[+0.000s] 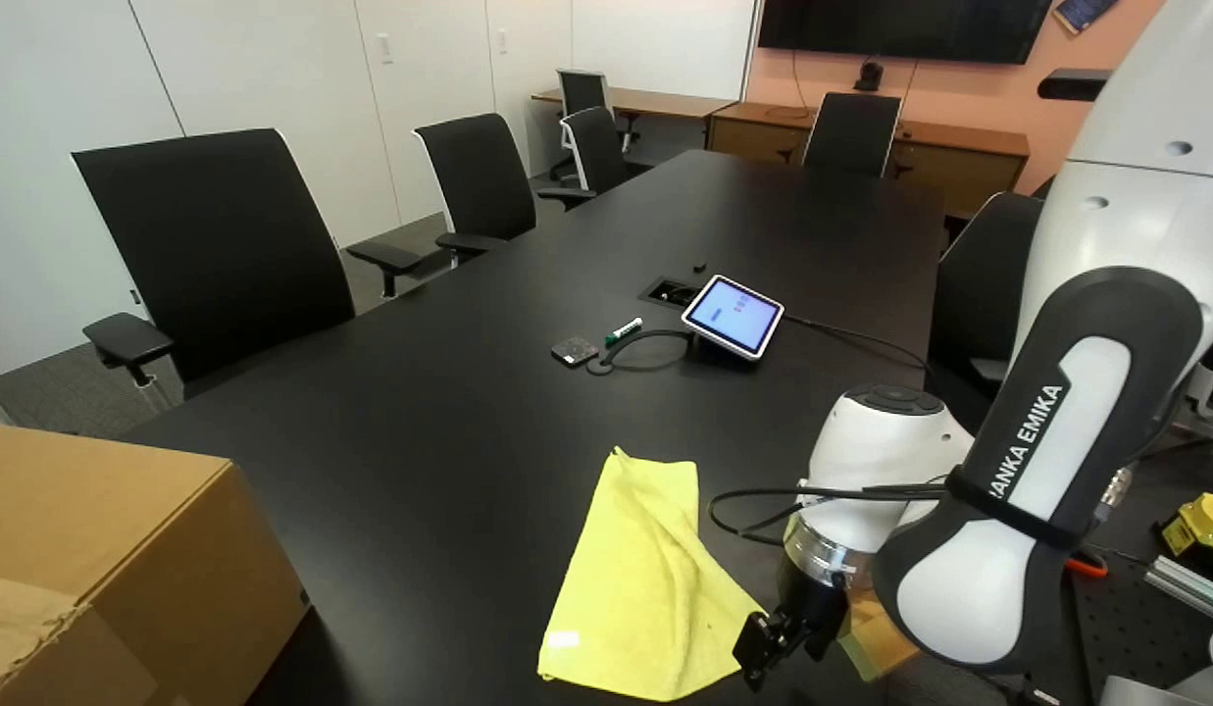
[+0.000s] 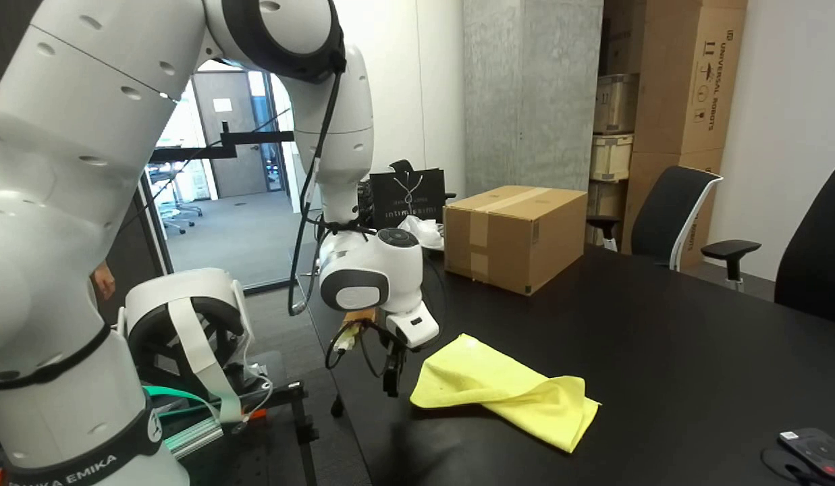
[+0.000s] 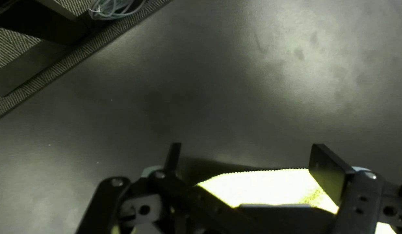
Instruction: Fold the towel on the table.
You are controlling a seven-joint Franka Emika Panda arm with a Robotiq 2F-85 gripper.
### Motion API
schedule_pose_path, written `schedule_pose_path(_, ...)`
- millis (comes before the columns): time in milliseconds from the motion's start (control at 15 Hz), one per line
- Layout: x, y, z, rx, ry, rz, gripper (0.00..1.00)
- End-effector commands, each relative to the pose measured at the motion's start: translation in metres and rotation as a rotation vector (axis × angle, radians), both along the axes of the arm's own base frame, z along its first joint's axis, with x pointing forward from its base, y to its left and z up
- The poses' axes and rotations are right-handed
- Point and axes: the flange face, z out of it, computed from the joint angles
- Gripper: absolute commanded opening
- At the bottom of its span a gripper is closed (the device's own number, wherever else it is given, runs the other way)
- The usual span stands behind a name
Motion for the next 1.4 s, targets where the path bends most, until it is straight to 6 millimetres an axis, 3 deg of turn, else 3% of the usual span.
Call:
schedule_pose_path(0, -0.002, -0.005, -0.008, 0.018, -0.040, -0.039, 1.00)
schedule_pose_path(333, 0.000, -0.007, -0.017, 0.030, -0.067, -0.069, 1.00)
schedule_pose_path(1333, 0.016, -0.003, -0.016, 0.033, -0.136, -0.093, 1.00)
